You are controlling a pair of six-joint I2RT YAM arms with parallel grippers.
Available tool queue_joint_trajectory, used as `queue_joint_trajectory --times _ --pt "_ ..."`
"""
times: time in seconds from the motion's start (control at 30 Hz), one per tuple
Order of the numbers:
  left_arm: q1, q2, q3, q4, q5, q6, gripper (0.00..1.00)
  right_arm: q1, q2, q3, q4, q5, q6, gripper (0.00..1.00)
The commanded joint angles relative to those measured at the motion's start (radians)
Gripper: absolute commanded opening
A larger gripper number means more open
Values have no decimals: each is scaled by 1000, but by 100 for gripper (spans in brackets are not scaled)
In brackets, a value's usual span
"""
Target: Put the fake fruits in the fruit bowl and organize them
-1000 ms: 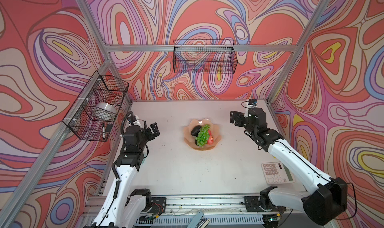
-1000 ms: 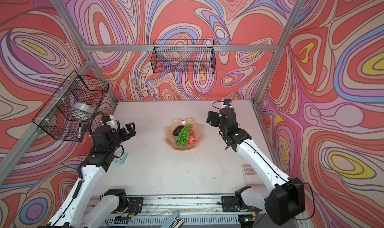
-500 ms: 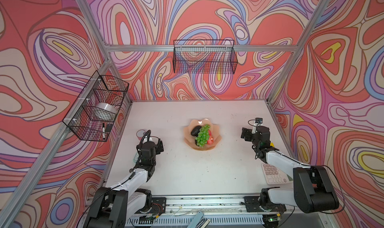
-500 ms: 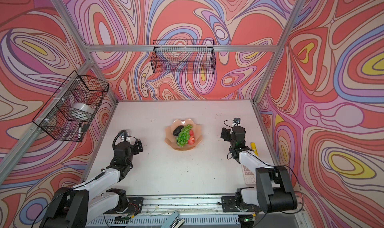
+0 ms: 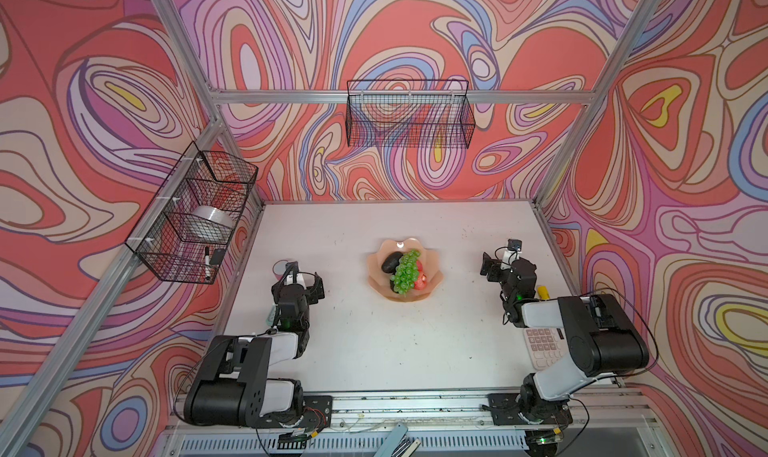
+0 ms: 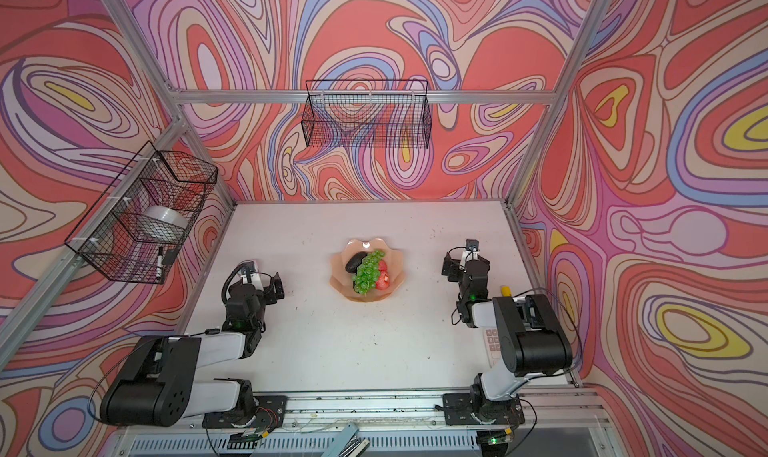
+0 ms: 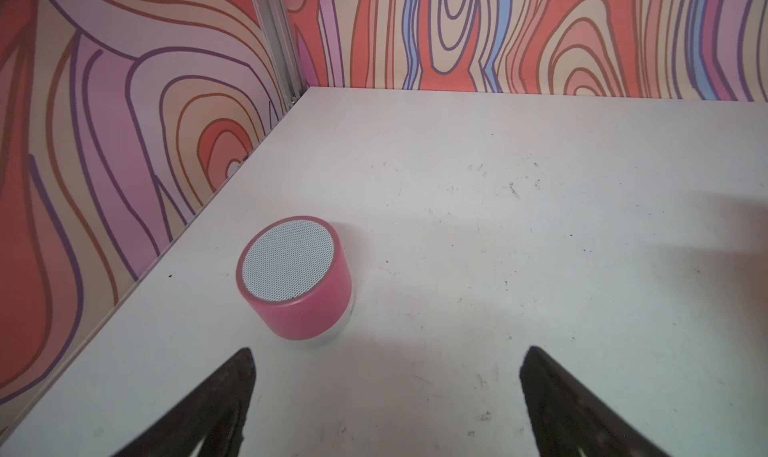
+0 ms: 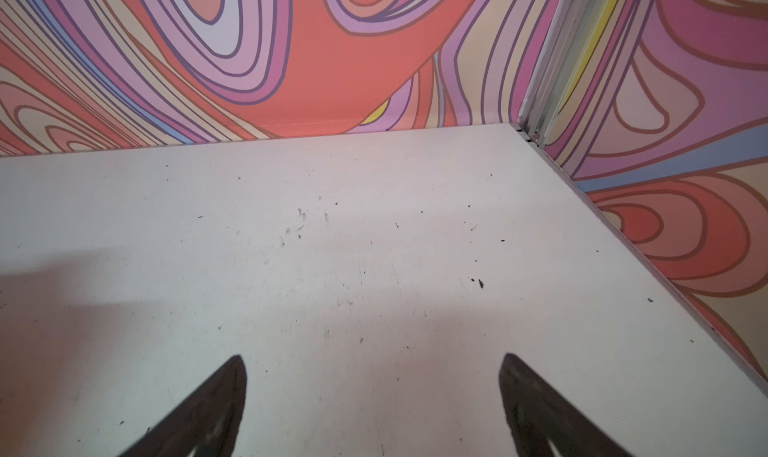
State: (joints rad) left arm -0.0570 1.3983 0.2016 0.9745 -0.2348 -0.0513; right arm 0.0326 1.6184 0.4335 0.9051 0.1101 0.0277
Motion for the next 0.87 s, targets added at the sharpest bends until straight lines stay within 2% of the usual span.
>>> queue_joint_trajectory --times 0.0,0.07,0.13,0.23,0.3,0.4,0.47,0.57,0.7,0.83 --pt "8 137 6 235 27 24 100 -7 57 -21 126 -29 -18 98" --pt "6 171 16 267 31 34 100 -7 89 -27 167 -28 -19 98" --pt "8 110 51 102 7 4 100 -7 92 -27 172 -22 -18 98" --pt "10 155 68 148 -15 11 100 -7 92 -27 170 -24 -21 98" --pt "11 118 78 59 -11 -2 100 -7 92 -27 172 -22 -19 98" --pt "9 154 112 60 9 19 100 -7 92 -30 178 -8 -18 98" --pt "9 132 182 -115 36 22 100 -7 92 -29 175 1 -14 98" --pt "10 150 131 10 46 31 100 -7 92 -29 174 7 -13 98" --pt "21 144 170 -74 74 21 100 -7 92 -33 182 14 -12 98" --pt "26 142 163 -66 69 14 100 -7 91 -37 186 17 -11 98"
